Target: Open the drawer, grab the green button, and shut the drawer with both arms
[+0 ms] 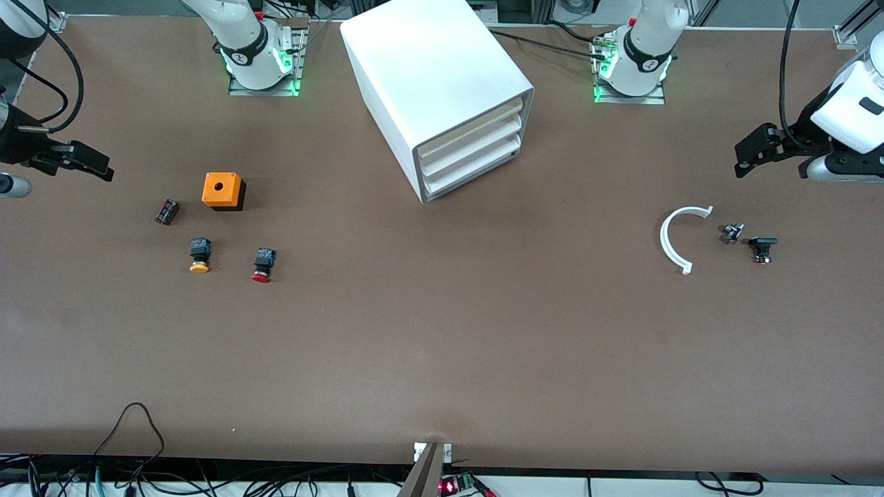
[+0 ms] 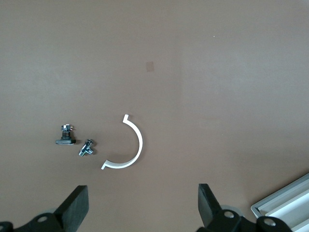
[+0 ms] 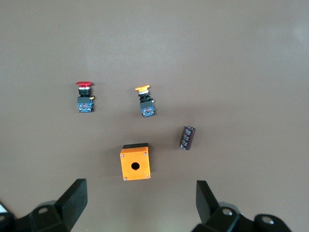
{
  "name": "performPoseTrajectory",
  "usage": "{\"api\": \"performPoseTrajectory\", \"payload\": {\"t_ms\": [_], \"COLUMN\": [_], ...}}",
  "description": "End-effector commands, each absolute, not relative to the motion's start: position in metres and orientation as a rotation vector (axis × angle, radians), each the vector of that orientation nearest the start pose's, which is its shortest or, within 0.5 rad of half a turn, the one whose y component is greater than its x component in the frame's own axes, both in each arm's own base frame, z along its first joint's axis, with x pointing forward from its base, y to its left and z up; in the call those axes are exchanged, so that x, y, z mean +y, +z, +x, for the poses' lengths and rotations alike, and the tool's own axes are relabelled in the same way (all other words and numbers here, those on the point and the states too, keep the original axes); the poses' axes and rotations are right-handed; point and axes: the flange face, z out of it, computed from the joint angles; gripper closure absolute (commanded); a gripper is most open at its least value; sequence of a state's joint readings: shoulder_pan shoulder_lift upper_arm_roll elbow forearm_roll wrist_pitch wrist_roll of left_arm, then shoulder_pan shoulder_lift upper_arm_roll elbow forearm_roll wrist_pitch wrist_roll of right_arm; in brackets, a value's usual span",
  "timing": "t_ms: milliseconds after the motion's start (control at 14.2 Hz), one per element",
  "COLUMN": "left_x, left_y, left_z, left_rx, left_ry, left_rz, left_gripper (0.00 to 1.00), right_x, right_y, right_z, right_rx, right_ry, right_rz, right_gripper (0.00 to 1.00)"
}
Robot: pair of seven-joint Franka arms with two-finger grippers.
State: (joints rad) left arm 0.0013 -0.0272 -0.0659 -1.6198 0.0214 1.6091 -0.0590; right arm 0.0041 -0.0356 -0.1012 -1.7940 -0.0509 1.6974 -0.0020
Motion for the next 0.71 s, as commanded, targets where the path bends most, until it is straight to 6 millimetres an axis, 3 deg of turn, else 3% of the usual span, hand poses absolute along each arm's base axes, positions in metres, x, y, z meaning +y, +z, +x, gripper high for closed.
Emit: {"api": "performPoseTrajectory", "payload": {"t_ms": [0,635], "left_x": [-0.032,-0.033], "left_y": [0.624,0.625], "left_z": [0.548,0.55], "left_rx": [0.022,0.024], "left_ry": [-0.015,-0.02], "left_rz": [-3.133,-3.133], "left_gripper": [0.0,0.0], "right_x": [-0.057,-0.054], "right_y": [0.553,0.542], "right_z": [0.539,0.544], "right_rx": [0.136,0.148], "right_ry": [0.09,0.103], "right_rz": [-3.168,-3.132], "right_gripper": [0.0,0.0]}}
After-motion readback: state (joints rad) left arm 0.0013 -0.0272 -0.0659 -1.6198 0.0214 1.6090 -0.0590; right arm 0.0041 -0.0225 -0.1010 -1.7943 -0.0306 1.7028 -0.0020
